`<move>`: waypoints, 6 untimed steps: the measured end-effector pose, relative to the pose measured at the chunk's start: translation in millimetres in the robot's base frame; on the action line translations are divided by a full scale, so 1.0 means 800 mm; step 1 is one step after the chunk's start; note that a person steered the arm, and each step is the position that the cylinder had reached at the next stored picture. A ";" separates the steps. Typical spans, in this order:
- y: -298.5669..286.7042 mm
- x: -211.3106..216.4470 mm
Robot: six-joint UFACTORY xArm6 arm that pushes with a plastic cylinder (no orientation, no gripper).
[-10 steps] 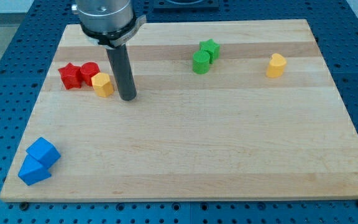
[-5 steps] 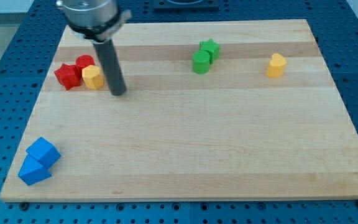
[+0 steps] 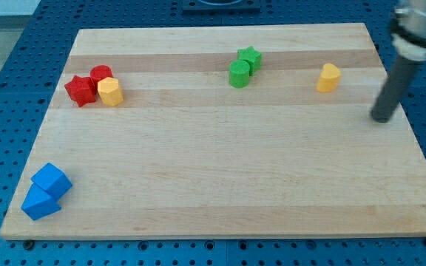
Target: Push the yellow heart a bit to the left and down
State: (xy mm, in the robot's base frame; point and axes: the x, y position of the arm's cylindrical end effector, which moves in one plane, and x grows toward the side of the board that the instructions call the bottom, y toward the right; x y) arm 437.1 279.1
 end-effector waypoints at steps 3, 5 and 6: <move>-0.076 -0.148; -0.152 -0.095; -0.178 -0.063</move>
